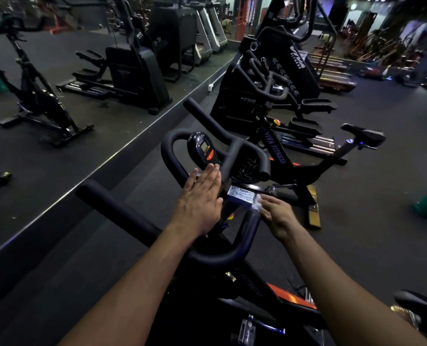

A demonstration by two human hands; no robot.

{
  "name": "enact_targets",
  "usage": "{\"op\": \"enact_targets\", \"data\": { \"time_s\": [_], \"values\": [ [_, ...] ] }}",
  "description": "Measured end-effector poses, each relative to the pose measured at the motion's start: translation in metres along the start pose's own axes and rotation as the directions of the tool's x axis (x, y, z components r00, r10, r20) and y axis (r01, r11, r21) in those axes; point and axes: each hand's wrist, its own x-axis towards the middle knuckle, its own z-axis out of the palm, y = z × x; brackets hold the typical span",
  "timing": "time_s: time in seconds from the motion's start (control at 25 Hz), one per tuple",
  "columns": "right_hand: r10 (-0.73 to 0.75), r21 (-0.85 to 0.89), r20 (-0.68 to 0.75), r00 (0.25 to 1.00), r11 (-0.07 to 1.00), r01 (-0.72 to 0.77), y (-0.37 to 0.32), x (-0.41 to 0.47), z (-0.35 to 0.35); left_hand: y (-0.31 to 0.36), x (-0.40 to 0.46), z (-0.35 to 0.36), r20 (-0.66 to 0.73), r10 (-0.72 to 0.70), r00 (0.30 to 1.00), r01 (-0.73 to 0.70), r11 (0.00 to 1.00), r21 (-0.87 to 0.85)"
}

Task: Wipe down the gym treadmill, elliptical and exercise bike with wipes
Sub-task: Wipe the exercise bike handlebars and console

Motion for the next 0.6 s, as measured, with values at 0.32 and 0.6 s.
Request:
{"op": "enact_targets", "data": {
  "time_s": [0.32,0.6],
  "values": [
    [0.105,-0.01,-0.037,0.994,0.994,-0.106,-0.012,-0.021,0.02,0.0,-0.002,-0.001,0.037,0.008,0.999,-0.01,0.999,0.048],
    [0.011,0.121,0.029,1.0,0.993,-0.014,-0.035,-0.079,-0.052,0.004,-0.004,-0.004,0.05,0.007,0.999,-0.01,0.998,0.062]
  ]
}}
